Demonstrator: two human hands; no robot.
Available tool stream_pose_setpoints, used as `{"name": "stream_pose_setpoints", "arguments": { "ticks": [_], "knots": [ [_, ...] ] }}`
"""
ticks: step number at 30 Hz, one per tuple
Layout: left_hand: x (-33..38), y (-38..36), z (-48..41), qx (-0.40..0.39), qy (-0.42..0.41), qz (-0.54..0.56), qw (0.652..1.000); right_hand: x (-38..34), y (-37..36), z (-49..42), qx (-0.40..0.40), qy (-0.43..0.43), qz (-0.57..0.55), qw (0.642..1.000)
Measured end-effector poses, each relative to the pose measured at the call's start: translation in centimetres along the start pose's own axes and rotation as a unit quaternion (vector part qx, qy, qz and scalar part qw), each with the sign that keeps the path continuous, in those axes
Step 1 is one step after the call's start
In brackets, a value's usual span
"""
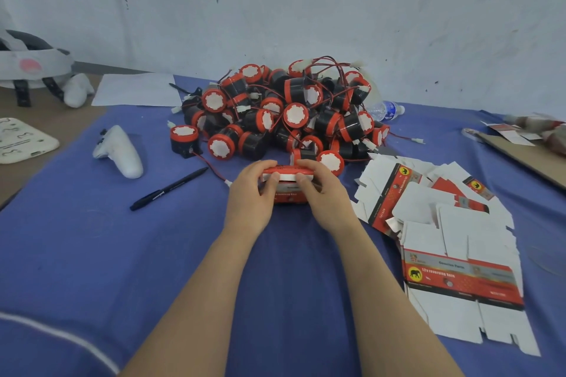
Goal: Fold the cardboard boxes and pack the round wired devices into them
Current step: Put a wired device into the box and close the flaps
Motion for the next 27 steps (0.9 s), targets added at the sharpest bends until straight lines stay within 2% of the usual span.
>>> {"name": "stream_pose_setpoints", "arguments": {
  "ticks": [6, 8, 12, 15, 18, 22, 27],
  "knots": [
    [0.1, -0.2, 0.1, 0.010, 0.019, 0.015, 1.000, -0.3, -0.4, 0.0, -0.008, -0.042, -0.022, 0.999],
    [0.0, -0.3, 0.1, 0.012, 0.060, 0.040, 0.997, 0.0, -0.6, -0.1, 0.023, -0.066, -0.056, 0.996],
    [-0.2, -0.4, 0.1, 0.029, 0.149, 0.158, 0.976, 0.6, -1.5, -0.4, 0.043, -0.105, -0.085, 0.990],
    [-0.1, -0.6, 0.2, 0.017, 0.118, 0.128, 0.985, 0.6, -1.8, -0.4, 0.044, -0.132, -0.104, 0.985],
    [-0.1, -0.9, 0.2, 0.004, 0.158, 0.155, 0.975, 0.5, -2.0, -0.4, 0.041, -0.137, -0.085, 0.986],
    [-0.3, -1.2, 0.1, -0.010, 0.205, 0.115, 0.972, 0.2, -2.3, -0.5, 0.041, -0.115, -0.060, 0.991],
    [-0.4, -1.2, 0.1, -0.017, 0.188, 0.109, 0.976, 0.1, -2.5, -0.3, 0.036, -0.118, -0.057, 0.991]
  ]
}}
Point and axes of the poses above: each hand's wrist, its own z-axis away from the middle knuckle, its own y-axis out of the back of the hand, x = y × z, the point moved 3 cm from there along -z, towards the middle knuckle, and after that the axes turned 3 degrees about z, right-handed, at the moved point
